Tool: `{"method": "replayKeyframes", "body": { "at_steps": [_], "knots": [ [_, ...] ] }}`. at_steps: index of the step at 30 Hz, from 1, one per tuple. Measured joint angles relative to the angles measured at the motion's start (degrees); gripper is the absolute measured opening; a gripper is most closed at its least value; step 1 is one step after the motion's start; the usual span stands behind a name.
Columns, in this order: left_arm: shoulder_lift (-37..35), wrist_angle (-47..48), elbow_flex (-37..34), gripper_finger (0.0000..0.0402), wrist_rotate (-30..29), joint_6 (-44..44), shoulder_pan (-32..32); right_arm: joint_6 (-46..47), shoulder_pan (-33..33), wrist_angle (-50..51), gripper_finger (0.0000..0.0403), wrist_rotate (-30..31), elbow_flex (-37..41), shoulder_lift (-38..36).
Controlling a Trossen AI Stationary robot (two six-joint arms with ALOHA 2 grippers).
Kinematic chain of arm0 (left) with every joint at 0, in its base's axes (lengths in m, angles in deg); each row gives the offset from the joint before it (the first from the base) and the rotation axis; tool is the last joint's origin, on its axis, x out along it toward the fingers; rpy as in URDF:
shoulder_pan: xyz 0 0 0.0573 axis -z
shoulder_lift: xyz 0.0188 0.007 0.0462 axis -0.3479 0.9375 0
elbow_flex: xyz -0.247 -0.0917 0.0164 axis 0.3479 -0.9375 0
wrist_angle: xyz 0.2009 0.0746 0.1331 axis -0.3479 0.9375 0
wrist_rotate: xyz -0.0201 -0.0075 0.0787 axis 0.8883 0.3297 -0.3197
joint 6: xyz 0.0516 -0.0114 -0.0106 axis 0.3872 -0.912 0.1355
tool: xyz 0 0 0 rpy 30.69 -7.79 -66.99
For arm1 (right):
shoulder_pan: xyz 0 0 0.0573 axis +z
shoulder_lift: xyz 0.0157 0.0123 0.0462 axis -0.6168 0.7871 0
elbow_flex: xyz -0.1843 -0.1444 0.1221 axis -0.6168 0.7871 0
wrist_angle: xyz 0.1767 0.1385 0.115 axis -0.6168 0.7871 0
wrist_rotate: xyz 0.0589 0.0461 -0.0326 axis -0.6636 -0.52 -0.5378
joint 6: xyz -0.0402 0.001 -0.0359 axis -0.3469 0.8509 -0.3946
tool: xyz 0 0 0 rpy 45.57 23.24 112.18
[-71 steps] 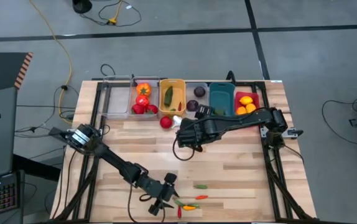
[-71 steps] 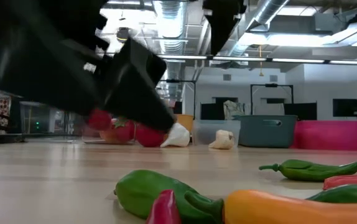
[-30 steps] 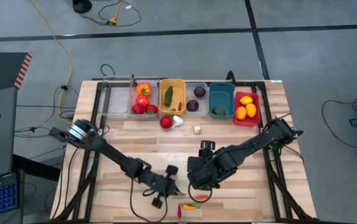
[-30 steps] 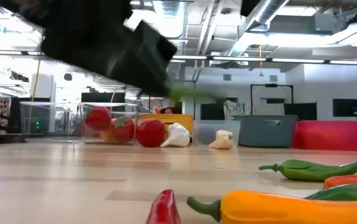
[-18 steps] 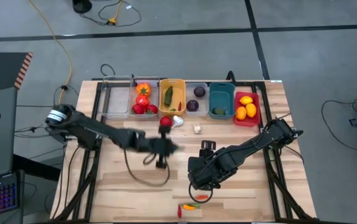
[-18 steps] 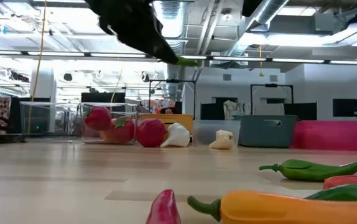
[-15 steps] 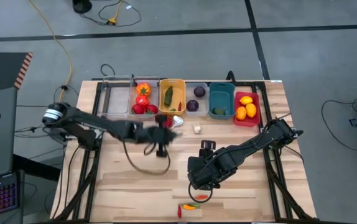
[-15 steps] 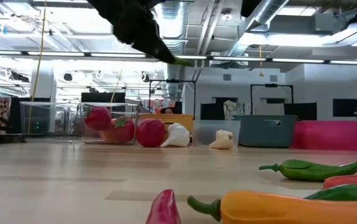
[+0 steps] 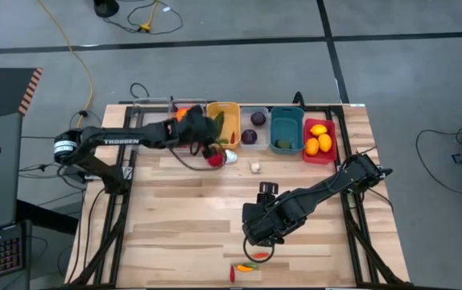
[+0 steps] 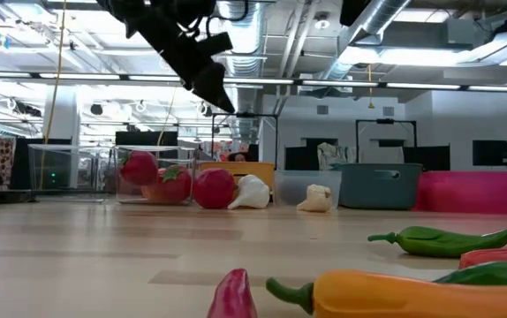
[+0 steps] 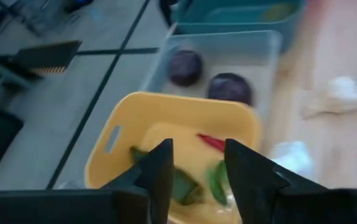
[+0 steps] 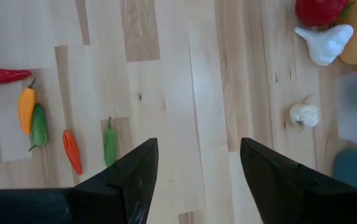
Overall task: Sort produce into baskets
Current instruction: Put the green chili pepper into the yellow bin
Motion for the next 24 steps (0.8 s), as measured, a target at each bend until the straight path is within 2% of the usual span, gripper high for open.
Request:
{"method": "replayKeyframes", "body": {
  "at_steps": [4,11,24],
  "knots": [
    [0.00,0.89,0.00,0.0159,1.35,-2.75,-3.08,0.00,-0.02,-0.02,0.0255,0.00,0.01,0.00],
    [0.02,3.48,0.00,0.0167,9.65,-2.37,-2.87,3.37,1.88,-0.48,0.0255,-0.25,0.01,0.12],
    [0.02,4.08,0.00,0.0167,9.78,-2.73,0.18,13.60,9.97,-1.03,0.0255,-0.63,0.09,10.02]
  ]
}}
